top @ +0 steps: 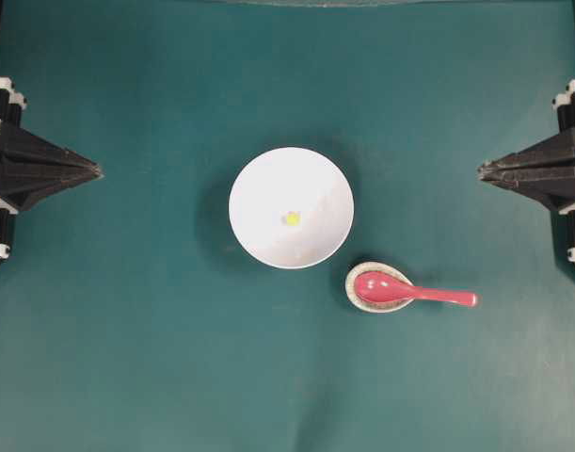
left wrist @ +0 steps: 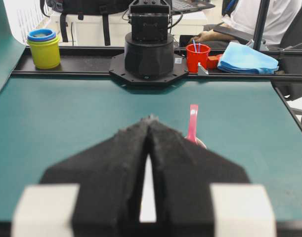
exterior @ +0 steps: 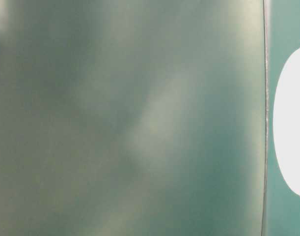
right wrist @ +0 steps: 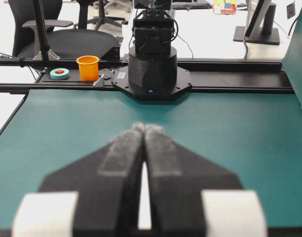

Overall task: Scoop the yellow hexagonal prism block from the bowl with a spoon using the right arm.
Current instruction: 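Move the right gripper toward the red spoon handle in the spoon rest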

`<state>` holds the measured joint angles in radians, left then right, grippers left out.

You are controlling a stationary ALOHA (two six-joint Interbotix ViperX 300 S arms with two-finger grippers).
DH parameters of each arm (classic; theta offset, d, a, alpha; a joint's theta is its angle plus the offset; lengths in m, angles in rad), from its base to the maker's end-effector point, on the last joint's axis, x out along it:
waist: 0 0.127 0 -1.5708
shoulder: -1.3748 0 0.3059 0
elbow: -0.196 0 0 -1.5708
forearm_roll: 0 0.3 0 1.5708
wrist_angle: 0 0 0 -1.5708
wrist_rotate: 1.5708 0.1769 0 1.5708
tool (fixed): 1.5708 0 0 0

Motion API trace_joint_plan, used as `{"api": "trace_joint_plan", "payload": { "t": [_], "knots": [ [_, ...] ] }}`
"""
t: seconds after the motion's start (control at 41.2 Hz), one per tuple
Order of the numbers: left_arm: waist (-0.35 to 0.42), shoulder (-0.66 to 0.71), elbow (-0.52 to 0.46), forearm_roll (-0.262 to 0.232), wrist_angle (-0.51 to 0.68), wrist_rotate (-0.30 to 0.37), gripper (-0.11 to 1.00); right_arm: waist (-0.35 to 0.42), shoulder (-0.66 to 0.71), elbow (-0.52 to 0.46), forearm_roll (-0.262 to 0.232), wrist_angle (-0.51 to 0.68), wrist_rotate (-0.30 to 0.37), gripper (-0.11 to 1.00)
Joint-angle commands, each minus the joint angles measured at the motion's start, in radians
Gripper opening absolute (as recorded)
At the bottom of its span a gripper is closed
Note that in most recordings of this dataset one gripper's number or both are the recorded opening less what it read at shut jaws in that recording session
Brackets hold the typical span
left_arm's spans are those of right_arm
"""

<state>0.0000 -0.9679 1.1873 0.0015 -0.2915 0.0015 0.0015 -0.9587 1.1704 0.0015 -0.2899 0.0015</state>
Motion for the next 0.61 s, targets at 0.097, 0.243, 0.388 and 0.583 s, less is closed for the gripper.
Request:
{"api": "trace_joint_plan", "payload": {
  "t": [0.097,0.243,0.388,0.583],
  "knots": [
    [0.002,0.009,-0.046,0.005,0.058,-0.005,0.18,0.005,0.018,-0.035,0.031,0.041,0.029,0.01],
    [0.002,0.011,-0.046,0.005,0.066,-0.005,0.17,0.005,0.034,-0.032,0.032,0.064,0.034,0.05],
    [0.002,0.011,-0.046,0.006,0.066,-0.002,0.17,0.006,0.043,-0.029,0.035,0.067,0.034,0.16],
    [0.002,0.011,-0.046,0.005,0.066,-0.003,0.17,0.015,0.043,-0.031,0.037,0.074,0.035,0.41]
  ]
}}
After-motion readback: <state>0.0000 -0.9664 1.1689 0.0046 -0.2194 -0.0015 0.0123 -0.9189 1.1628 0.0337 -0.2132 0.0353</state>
